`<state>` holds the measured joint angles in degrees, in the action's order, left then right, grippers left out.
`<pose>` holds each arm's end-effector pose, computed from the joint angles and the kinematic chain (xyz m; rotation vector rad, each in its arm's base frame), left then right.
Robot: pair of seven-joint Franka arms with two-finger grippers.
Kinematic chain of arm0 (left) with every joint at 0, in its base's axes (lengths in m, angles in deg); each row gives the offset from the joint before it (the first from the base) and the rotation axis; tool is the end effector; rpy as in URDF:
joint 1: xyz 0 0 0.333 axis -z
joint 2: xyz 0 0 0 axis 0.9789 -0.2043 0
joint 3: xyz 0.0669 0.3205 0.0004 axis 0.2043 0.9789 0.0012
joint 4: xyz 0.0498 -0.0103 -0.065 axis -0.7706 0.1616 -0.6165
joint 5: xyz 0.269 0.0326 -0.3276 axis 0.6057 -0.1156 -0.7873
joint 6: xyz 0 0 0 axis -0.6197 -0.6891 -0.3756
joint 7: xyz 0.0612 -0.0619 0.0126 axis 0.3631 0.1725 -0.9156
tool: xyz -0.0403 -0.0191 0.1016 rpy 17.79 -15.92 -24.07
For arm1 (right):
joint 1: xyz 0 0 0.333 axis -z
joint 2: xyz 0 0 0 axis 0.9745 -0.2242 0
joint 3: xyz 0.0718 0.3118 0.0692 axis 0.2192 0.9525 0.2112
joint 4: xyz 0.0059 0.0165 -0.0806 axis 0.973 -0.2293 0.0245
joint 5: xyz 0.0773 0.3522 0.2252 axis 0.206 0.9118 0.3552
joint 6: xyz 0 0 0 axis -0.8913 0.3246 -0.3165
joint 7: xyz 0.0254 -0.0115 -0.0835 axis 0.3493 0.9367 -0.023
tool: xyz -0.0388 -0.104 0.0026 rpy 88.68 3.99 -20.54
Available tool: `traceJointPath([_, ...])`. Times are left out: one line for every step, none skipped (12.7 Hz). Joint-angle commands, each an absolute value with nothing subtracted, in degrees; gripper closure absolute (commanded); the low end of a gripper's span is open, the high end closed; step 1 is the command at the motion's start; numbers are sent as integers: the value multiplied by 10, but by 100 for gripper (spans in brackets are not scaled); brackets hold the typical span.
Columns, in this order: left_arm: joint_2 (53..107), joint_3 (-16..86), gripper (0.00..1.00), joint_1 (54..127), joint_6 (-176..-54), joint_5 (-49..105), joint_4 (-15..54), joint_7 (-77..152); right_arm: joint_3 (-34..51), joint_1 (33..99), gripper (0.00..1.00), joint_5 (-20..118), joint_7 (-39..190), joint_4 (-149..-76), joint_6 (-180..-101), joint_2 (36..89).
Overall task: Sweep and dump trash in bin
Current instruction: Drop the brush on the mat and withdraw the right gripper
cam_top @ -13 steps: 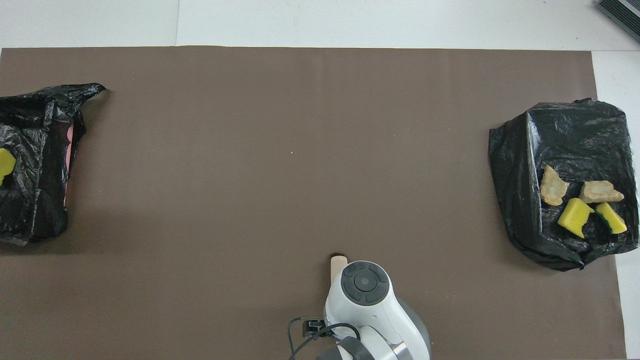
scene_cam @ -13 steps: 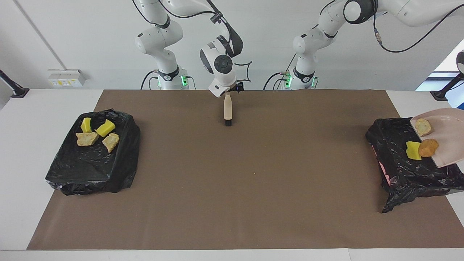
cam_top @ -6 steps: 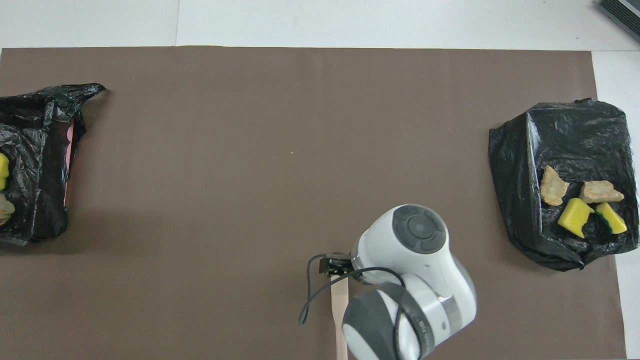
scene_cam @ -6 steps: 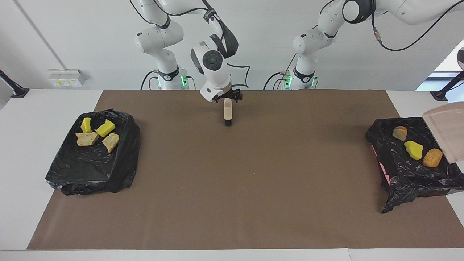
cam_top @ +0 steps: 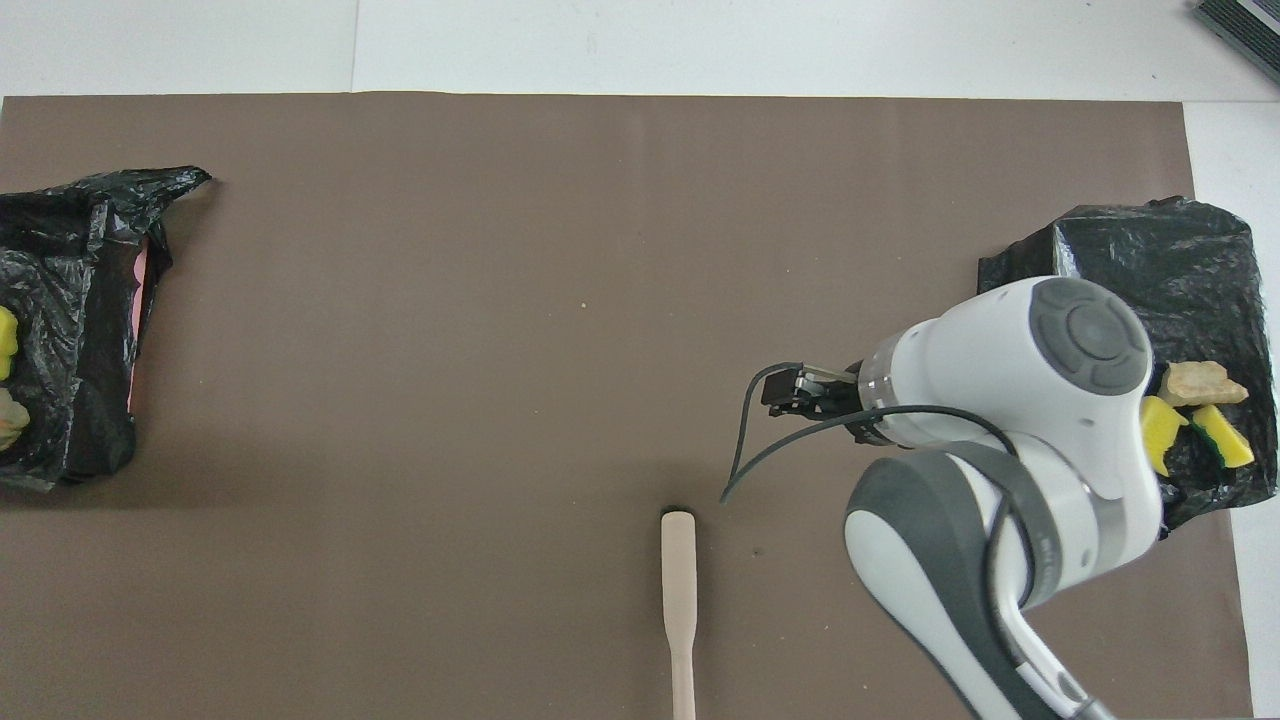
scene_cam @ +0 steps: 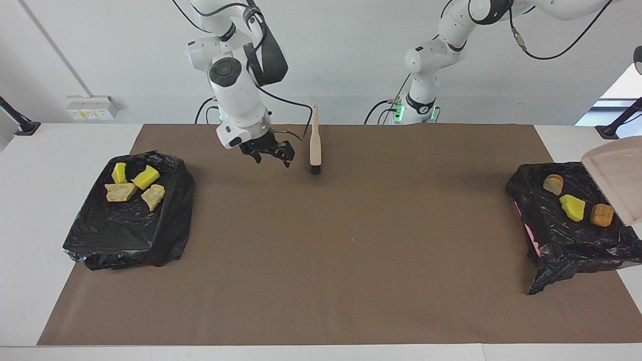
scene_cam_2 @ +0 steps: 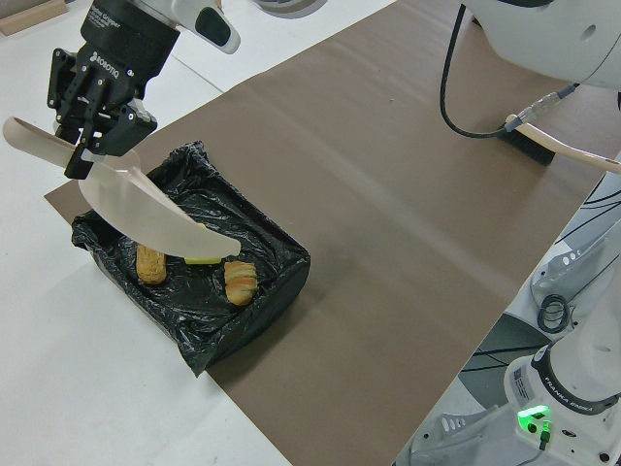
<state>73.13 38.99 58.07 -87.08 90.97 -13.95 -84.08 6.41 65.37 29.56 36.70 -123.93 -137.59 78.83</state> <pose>0.6487 0.2964 0.6251 -1.7370 1.8269 0.5951 0.5510 0.1783 0.4553 -2.9373 0.4875 0.1087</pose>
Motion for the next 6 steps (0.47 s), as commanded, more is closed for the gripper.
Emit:
traceJointPath([753,395,100,614,-836,847,-107,-823,73,717,0,265,391,-1187,-1333,788])
traceJointPath([761,395,100,632,-813,822,-96,-797,72,726,0,248,409,-1176,-1328,788])
traceJointPath([770,395,100,652,-796,802,-78,-750,72,731,0,224,418,-1167,-1327,788])
traceJointPath([778,395,100,676,-783,782,-61,-707,72,733,0,198,419,-1161,-1326,789])
traceJointPath([787,395,100,695,-773,758,-38,-664,72,734,0,181,420,-1150,-1325,792])
traceJointPath([798,395,100,713,-771,732,-12,-625,72,734,0,177,420,-1130,-1311,793])
